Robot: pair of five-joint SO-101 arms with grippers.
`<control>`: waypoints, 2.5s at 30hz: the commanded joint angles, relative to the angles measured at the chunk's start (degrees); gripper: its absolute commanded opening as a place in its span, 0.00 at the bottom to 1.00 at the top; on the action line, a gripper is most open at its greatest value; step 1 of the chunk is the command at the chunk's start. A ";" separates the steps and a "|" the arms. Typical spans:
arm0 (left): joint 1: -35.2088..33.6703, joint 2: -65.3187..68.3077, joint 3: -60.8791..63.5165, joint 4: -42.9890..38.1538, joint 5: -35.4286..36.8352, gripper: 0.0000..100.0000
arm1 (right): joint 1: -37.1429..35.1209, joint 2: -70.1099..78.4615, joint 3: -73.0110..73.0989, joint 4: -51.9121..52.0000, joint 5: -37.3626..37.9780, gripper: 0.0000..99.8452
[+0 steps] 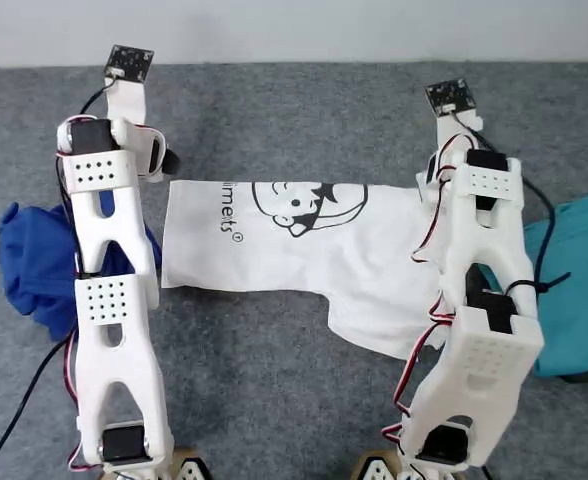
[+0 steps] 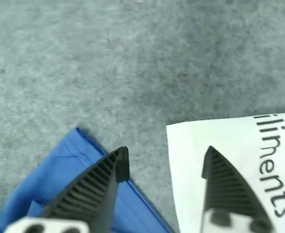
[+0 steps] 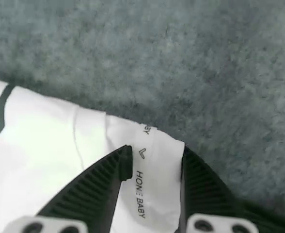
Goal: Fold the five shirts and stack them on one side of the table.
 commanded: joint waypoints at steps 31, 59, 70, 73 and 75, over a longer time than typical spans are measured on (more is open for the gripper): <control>8.53 -35.16 50.33 1.58 -2.64 0.24 | 7.69 -12.18 -14.24 43.30 6.59 0.36; 2.55 -62.51 105.71 -19.52 -10.46 0.24 | 7.87 -61.23 48.44 24.22 7.12 0.36; 2.81 -58.37 105.54 -25.49 -10.37 0.10 | 7.87 -64.22 49.49 24.22 7.12 0.36; 3.08 -58.73 105.63 -23.91 -10.37 0.08 | 7.87 -64.40 49.49 24.22 7.12 0.36; 2.99 -58.64 105.63 -23.82 -10.37 0.07 | 7.87 -64.57 49.49 24.22 7.12 0.36</control>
